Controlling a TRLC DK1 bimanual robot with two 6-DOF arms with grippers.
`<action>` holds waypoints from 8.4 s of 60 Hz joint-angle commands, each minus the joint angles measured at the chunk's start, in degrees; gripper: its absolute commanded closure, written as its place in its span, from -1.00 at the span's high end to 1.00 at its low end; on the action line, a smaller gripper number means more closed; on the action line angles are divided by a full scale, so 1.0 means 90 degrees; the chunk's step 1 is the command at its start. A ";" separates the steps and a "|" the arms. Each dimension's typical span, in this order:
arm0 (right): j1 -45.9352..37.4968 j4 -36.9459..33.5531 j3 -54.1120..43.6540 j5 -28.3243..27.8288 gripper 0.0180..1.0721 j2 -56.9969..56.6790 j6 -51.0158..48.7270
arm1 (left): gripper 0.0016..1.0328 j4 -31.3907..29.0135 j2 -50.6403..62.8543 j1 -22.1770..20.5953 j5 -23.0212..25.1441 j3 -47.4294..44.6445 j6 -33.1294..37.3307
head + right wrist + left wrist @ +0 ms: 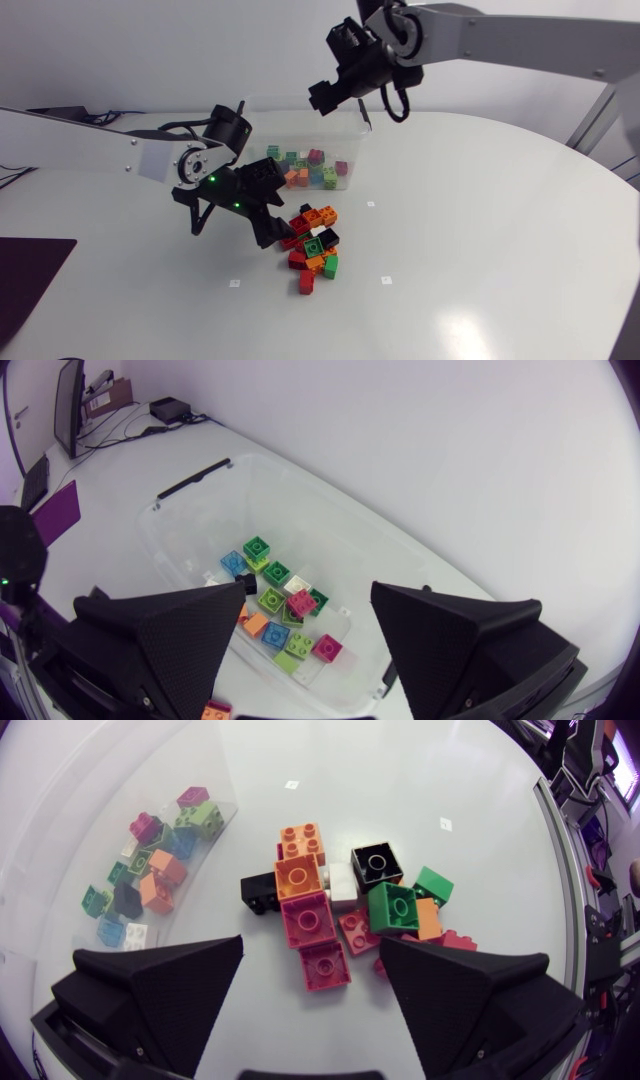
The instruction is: Place the duplo bricks in the container
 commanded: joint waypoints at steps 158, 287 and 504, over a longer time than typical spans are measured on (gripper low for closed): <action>0.1181 -0.0103 -0.4068 0.0519 0.73 -0.0623 0.0464 | -0.47 -0.1266 -0.0779 0.0114 0.0717 0.1156 -0.0263; 0.1289 -0.0894 -0.3472 0.0685 -0.29 -0.0565 0.1314 | -0.47 -0.1999 -0.1189 0.0417 0.0853 0.2201 -0.0253; -0.0567 0.0199 -0.5640 -0.1199 0.74 -0.3914 -0.0502 | 0.59 -0.0387 0.1126 -0.0159 -0.0309 0.0463 0.1007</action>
